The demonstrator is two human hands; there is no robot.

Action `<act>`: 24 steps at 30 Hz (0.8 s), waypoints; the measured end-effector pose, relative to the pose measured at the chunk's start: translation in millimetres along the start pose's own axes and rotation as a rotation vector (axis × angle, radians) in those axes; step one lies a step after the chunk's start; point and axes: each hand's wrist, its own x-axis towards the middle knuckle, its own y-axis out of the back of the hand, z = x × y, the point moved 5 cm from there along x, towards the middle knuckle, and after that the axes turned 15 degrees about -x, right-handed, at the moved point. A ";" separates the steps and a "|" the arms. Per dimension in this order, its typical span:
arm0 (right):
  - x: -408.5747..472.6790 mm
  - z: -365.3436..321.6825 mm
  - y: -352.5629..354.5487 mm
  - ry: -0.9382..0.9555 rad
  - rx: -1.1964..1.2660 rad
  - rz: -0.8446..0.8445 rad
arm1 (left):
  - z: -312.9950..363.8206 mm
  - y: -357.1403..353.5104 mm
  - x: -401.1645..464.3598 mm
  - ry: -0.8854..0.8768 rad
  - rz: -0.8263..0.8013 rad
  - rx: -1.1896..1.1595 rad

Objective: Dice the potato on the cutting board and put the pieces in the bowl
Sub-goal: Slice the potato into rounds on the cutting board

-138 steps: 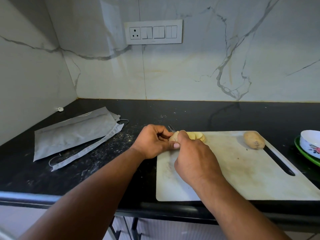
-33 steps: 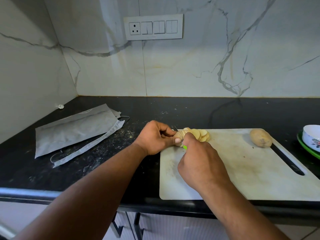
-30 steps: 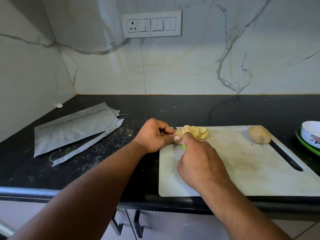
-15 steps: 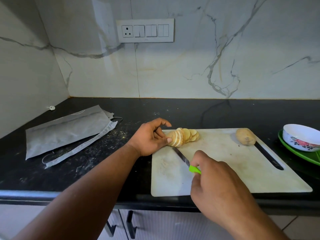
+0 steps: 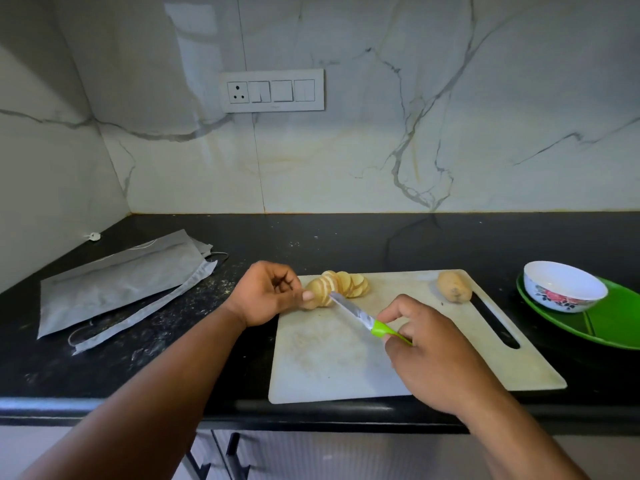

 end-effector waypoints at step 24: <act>39.5 63.1 21.1 -0.079 -0.169 0.095 | 56.8 -157.9 10.4 0.025 -0.107 0.249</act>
